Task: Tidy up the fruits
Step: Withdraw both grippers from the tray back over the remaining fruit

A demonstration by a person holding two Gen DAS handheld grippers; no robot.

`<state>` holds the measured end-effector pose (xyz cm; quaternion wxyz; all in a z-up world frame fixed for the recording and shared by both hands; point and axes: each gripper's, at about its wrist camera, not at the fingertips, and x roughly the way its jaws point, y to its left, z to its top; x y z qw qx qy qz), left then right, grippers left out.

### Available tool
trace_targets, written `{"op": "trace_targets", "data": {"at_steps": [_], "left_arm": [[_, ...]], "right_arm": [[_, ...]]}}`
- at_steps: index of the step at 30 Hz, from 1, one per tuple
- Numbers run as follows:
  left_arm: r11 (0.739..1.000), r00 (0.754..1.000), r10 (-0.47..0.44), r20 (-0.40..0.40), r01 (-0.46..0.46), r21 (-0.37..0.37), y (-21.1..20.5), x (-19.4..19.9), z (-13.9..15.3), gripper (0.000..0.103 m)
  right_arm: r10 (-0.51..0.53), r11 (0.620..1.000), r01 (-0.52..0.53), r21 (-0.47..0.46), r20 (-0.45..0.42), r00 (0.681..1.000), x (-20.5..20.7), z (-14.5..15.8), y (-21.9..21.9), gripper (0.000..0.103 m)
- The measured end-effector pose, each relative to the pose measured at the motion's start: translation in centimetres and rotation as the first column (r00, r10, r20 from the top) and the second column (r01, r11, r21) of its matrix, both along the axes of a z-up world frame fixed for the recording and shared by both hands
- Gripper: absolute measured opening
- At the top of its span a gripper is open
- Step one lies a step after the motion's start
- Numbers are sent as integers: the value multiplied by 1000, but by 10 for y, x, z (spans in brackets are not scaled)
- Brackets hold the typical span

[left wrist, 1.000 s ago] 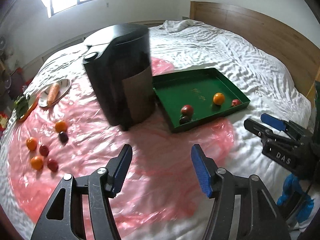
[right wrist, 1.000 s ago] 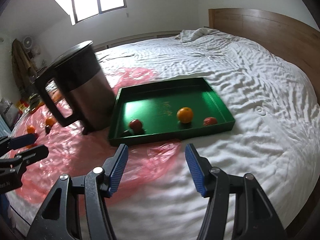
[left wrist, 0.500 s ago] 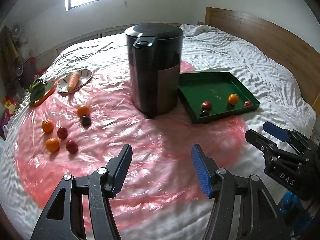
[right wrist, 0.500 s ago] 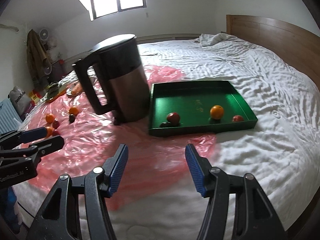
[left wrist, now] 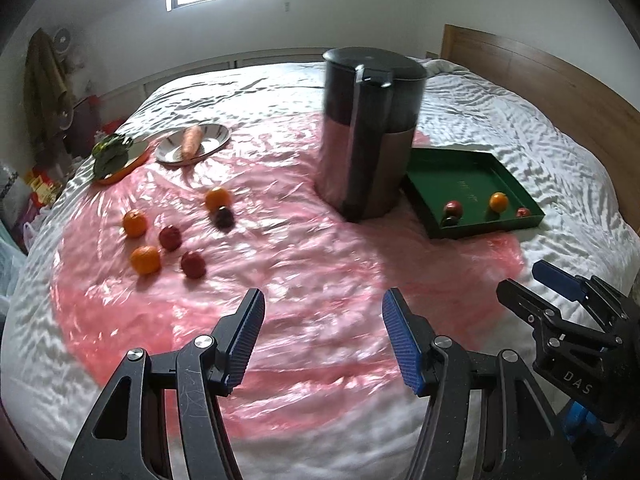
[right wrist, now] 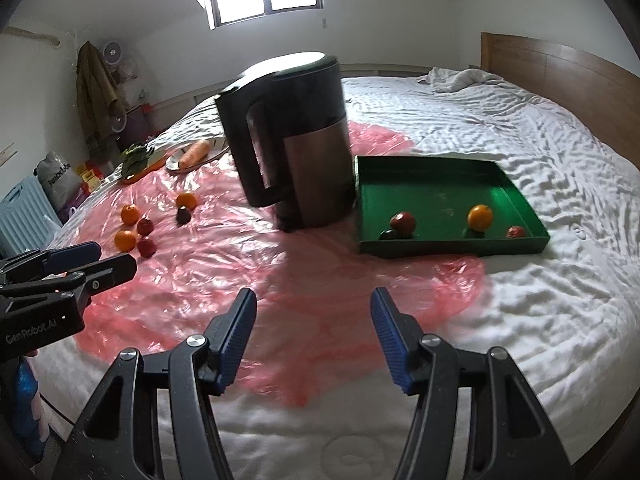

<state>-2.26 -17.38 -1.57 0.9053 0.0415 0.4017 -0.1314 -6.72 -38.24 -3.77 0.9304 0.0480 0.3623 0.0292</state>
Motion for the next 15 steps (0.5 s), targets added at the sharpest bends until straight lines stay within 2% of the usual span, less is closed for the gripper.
{"op": "trace_targets", "data": {"at_steps": [15], "left_arm": [[993,993,120,-7,-120,3,65,1,-18,56]], "right_arm": [[86,996,-86,10,-19,996,4,-10,41,103]]}}
